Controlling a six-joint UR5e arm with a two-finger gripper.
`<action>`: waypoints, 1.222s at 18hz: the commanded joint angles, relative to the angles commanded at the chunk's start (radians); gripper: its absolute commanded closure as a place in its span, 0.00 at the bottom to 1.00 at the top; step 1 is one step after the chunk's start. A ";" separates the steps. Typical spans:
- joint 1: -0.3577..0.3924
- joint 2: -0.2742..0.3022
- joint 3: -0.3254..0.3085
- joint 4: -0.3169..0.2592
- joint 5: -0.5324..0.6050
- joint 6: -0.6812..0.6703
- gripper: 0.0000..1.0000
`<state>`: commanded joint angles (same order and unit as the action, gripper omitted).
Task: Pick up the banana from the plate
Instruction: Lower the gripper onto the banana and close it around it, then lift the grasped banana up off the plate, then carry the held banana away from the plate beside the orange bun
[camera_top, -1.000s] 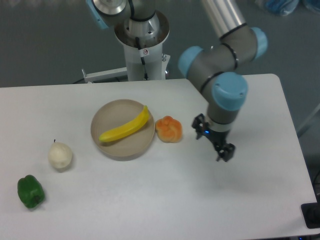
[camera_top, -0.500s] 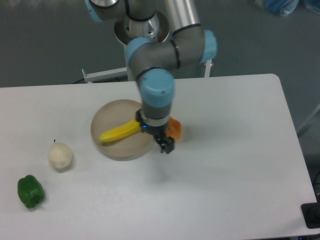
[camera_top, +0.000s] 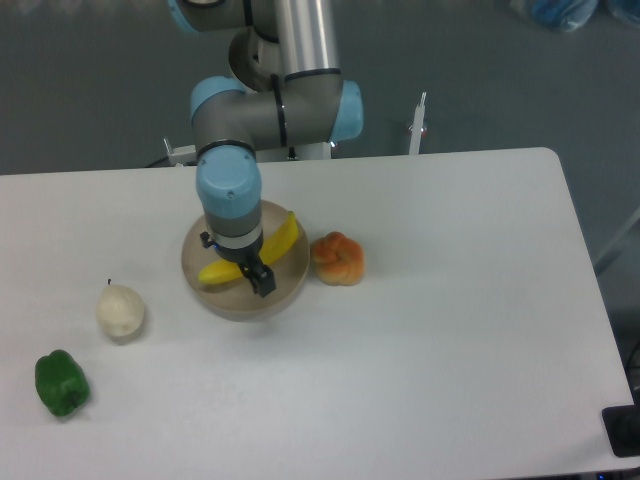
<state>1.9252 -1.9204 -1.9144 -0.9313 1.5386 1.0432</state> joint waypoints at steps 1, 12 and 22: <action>-0.002 -0.015 -0.002 0.009 0.002 -0.003 0.00; -0.002 0.004 0.008 -0.012 0.003 -0.017 1.00; 0.165 0.055 0.162 -0.083 -0.006 -0.005 1.00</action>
<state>2.0906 -1.8653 -1.7521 -1.0139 1.5325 1.0385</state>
